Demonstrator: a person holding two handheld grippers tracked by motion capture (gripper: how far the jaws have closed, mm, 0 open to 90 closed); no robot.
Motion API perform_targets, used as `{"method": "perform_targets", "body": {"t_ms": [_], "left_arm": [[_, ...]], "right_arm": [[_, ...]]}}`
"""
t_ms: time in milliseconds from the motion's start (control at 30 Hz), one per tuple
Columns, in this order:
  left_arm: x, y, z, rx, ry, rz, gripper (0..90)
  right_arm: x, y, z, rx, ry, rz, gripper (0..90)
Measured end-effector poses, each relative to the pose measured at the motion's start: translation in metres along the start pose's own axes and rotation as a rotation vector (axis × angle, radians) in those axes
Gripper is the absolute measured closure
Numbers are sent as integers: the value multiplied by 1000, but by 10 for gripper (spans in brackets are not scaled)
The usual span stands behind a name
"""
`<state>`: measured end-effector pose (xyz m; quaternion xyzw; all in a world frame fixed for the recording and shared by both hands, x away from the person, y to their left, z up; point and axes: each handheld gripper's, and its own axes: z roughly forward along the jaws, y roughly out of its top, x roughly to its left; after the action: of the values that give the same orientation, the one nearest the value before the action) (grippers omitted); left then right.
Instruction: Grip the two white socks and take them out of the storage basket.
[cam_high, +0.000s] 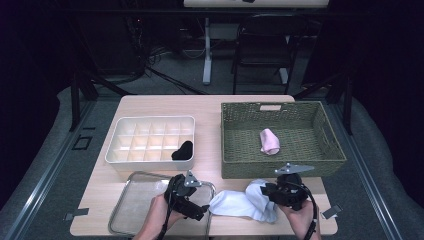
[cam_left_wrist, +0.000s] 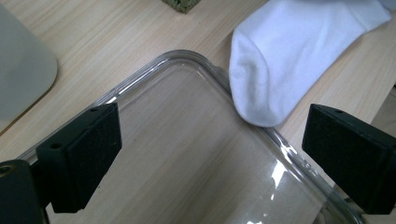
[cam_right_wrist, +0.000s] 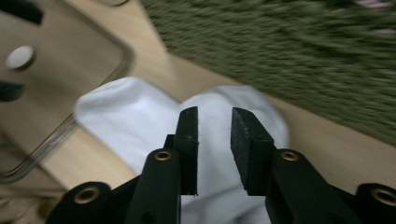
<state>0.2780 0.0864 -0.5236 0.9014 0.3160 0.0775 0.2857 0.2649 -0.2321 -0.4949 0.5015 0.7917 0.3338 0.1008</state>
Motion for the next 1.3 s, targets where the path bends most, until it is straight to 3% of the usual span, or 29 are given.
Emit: {"method": "perform_targets", "body": {"t_ms": [67,167,333,433,633,800,1067,1300], "left_arm": [[1,1,2,2,-4,5,46],[3,3,6,7,-10,20,46],[11,3,10,8,-13,-5,41],[12,4,8,-3,-2,-6,38],[15,4,6,-7,3,-10,39],[15,3,8,1,0,-5,39],[12,7,9,-8,4,2,45],[8,7,13,5,-16,9,45]], "right_arm": [[-12,-1,-1,1,-46,31,662],[-28,-5,7,12,-28,94,636],[-30,-5,25,76,-26,96,598],[-29,-4,33,104,-14,86,693],[-19,-3,29,111,-42,50,824],[-13,0,24,95,-54,28,848],[6,4,13,54,5,-8,848],[27,4,22,63,66,-31,847]]}}
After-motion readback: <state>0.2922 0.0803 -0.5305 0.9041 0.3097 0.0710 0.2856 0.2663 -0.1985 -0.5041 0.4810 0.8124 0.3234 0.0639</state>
